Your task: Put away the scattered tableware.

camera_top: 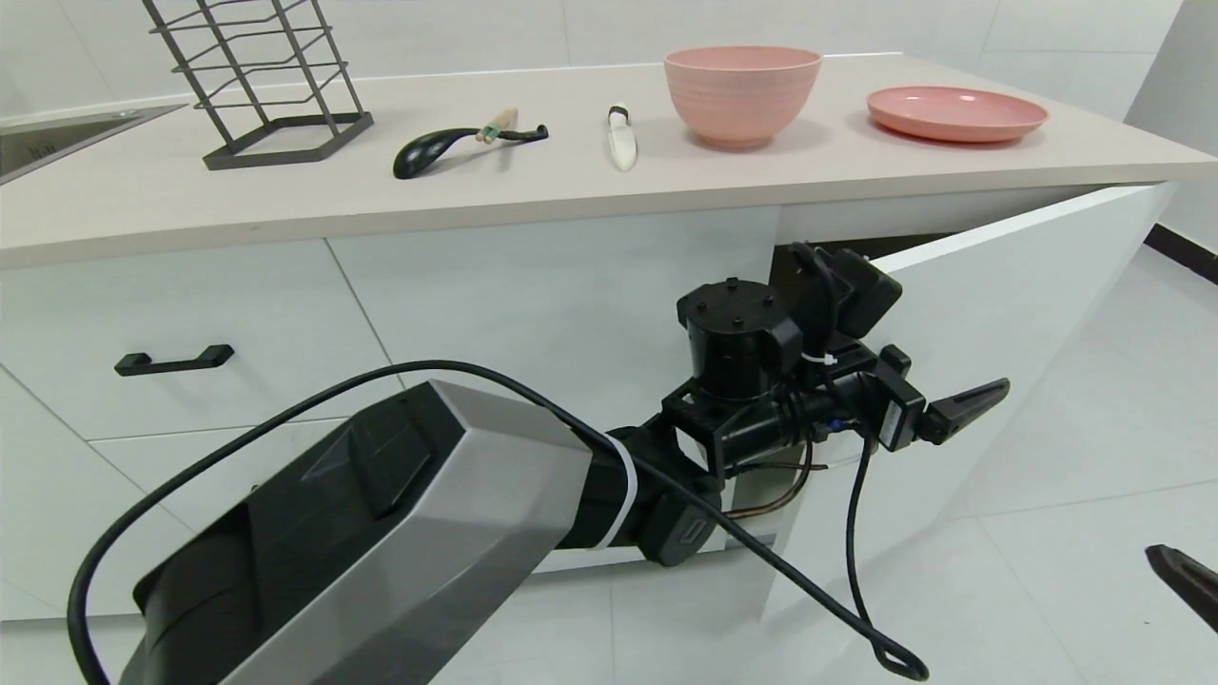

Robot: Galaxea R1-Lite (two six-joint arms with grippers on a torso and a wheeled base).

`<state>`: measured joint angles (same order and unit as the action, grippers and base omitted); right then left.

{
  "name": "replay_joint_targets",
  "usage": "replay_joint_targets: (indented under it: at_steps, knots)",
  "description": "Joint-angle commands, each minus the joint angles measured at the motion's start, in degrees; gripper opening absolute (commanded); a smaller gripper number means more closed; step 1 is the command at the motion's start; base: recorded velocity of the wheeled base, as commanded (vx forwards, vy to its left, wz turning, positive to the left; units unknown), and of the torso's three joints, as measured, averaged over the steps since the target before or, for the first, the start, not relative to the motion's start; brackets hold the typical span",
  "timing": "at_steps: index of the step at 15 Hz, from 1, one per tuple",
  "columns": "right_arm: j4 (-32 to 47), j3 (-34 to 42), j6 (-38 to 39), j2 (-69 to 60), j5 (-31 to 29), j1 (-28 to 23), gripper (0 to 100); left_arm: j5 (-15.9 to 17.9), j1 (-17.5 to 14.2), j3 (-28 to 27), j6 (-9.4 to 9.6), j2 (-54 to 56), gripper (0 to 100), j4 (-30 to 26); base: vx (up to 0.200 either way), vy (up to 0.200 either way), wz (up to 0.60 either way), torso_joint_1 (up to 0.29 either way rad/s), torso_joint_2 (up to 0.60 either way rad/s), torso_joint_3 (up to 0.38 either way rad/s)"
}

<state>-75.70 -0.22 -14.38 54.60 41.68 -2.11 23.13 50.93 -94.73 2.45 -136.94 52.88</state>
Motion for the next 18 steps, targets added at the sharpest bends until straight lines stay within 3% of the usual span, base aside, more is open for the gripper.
replay_joint_targets:
  at_steps: [1,8,10,14,18]
  knots:
    - [1.9,0.2,0.0,-9.6,-1.6,-0.7,100,0.1,1.5,3.7,-0.08,2.1,100,0.4,0.0,0.0,0.0,0.0,0.0,0.0]
    - [11.0,0.2,0.1,-21.3,-3.7,-0.8,100,-1.2,5.4,6.3,-0.25,3.6,100,0.9,0.0,0.0,0.0,0.0,0.0,0.0]
    - [19.3,0.2,0.3,-29.9,-6.1,-0.7,100,-1.2,7.3,6.6,-0.25,3.6,100,0.9,0.0,0.0,0.0,0.0,0.0,0.0]
    - [28.5,0.2,0.6,-38.7,-7.4,-0.7,100,-1.2,10.5,6.5,-0.25,3.3,100,0.8,0.0,0.0,0.0,0.0,0.0,0.0]
    - [28.2,0.2,0.7,-39.7,-8.5,-1.6,100,-2.1,12.8,6.1,-0.43,2.1,100,1.0,0.0,0.0,0.0,0.0,0.0,0.0]
